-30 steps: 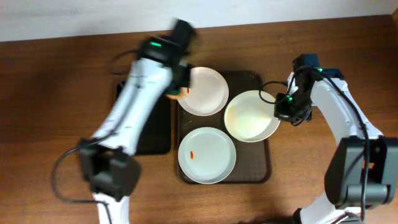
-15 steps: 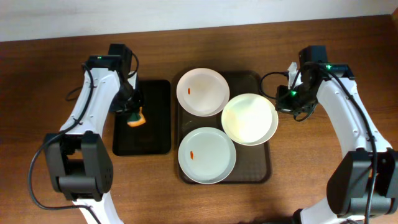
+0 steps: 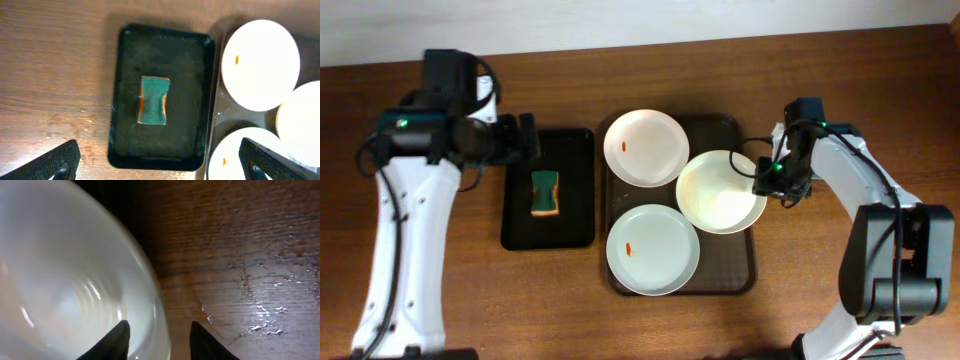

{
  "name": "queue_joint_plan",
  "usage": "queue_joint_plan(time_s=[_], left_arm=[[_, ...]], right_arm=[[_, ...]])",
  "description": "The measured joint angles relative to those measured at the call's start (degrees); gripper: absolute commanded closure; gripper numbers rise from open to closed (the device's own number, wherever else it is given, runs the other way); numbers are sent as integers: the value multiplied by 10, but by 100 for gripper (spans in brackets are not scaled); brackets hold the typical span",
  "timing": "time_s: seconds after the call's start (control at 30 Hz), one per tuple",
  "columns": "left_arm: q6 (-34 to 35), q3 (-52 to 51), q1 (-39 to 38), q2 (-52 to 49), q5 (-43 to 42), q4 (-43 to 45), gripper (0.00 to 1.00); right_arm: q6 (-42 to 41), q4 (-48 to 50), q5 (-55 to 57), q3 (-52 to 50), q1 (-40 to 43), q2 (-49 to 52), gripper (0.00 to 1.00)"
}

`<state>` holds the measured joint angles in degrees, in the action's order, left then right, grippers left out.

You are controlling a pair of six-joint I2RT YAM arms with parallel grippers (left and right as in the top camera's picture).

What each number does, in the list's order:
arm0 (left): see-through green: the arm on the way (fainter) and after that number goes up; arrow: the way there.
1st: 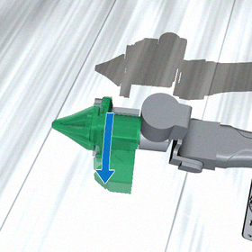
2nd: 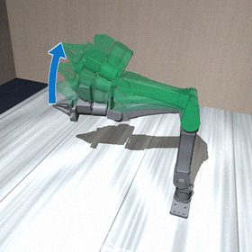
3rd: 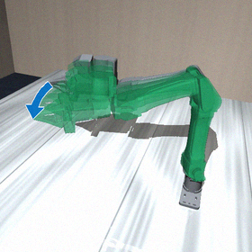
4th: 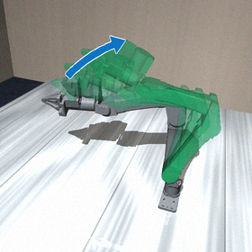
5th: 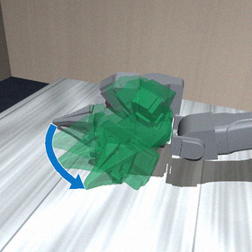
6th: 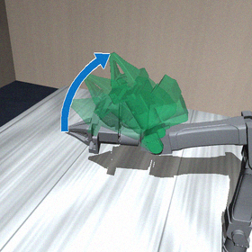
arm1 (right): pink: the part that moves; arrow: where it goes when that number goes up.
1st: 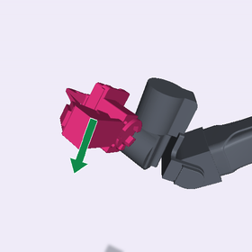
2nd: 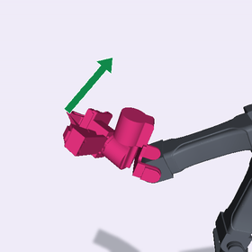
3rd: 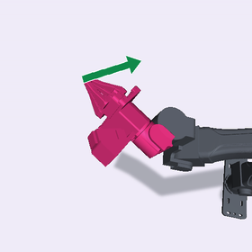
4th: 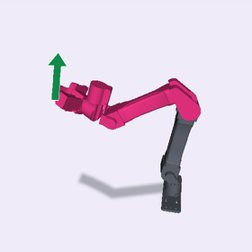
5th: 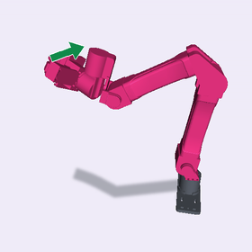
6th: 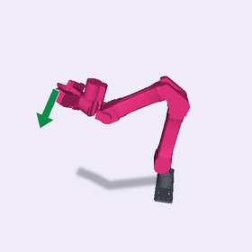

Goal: Clean dirty plates on tray and stack at the side
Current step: 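Lift the cream plate with the right gripper and carry it right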

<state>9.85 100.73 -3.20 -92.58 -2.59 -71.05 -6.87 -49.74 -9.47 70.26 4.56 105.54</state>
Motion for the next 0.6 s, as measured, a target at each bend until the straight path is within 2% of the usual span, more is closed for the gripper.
queue_joint_plan(time_s=[0.03,0.07,0.23,0.4,0.5,0.6], left_arm=[[0,0,13,14,0,0,0],[0,0,28,30,0,0,0],[0,0,47,55,2,-1,0],[0,0,47,55,2,-2,0],[0,0,47,55,2,-2,0],[0,0,47,55,2,-2,0]], right_arm=[[0,7,2,-1,0,6,85],[-1,20,3,-6,0,12,94],[-7,28,-7,-9,1,14,96],[-7,-60,5,51,-1,-6,96],[-9,-126,13,133,-40,-31,96],[-9,-115,16,191,-127,-41,96]])
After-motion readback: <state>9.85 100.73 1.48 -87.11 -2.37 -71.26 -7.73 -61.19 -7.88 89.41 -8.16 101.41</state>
